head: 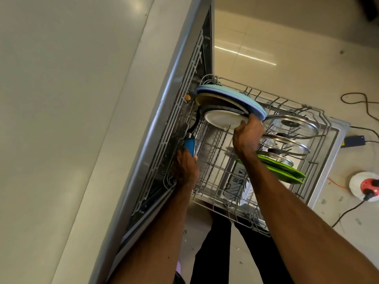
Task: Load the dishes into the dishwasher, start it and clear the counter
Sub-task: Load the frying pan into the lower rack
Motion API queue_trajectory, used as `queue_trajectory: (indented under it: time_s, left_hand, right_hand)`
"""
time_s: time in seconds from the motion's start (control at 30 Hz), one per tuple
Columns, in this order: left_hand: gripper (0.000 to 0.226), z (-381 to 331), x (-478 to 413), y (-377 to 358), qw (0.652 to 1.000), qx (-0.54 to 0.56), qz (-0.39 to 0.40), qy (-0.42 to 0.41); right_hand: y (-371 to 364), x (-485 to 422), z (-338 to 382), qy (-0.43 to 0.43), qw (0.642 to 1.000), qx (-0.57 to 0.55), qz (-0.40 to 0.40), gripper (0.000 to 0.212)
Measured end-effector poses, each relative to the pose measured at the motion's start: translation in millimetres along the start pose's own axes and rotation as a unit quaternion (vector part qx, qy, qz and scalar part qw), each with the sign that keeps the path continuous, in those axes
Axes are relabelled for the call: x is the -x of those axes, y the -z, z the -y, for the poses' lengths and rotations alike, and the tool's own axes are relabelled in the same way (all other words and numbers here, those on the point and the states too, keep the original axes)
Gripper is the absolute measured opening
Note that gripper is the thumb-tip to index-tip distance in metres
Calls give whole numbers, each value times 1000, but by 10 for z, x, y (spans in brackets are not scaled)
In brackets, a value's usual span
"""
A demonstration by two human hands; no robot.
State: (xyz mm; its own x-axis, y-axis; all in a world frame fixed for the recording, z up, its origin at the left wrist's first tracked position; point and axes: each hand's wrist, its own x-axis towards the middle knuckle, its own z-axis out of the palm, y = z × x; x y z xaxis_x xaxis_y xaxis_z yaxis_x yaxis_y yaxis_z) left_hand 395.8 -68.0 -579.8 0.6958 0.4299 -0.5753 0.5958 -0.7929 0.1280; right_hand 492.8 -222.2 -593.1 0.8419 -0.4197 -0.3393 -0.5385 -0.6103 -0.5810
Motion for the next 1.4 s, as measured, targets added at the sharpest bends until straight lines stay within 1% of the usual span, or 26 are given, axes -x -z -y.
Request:
queue_trajectory:
  time_s: [0.03, 0.13, 0.2, 0.27, 0.4, 0.57, 0.7, 0.9, 1.03, 1.17, 1.4]
  left_hand:
    - [50, -1, 3, 1, 1000, 2, 1, 1]
    - [52, 14, 21, -14, 1000, 22, 3, 0]
    - [60, 28, 38, -44, 999, 32, 4, -7]
    - [67, 36, 47, -65, 999, 31, -1, -14]
    - [74, 21, 41, -84, 1000, 12, -2, -26]
    - [79, 29, 13, -126, 999, 3, 15, -35]
    - [79, 10, -32, -212, 999, -10, 32, -36]
    - [71, -117, -92, -313, 997, -32, 22, -68]
    - [74, -138, -82, -379, 995, -61, 21, -81]
    - [78, -133, -77, -502, 991, -75, -1, -108]
    - [80, -165, -104, -767, 987, -108, -4, -119]
  right_hand:
    - [-46, 3, 11, 3, 1000, -1, 9, 27]
    - [-120, -15, 11, 27, 999, -7, 31, 48]
    - [-134, -22, -12, 53, 998, 6, 43, 65]
    - [-142, 1, -35, 60, 996, 17, 56, 78]
    - [-148, 106, -83, 74, 995, 8, 62, 85]
    - [-151, 216, -114, 91, 995, -21, 42, 81]
    - [-166, 297, -171, 102, 994, -19, 42, 78]
    - [-191, 539, -235, 76, 991, -2, 114, 66]
    - [-248, 640, -309, 42, 988, -8, 151, 63]
    - [-288, 697, -391, 28, 983, -1, 183, 59]
    - [-348, 724, -583, -2, 975, -1, 223, 53]
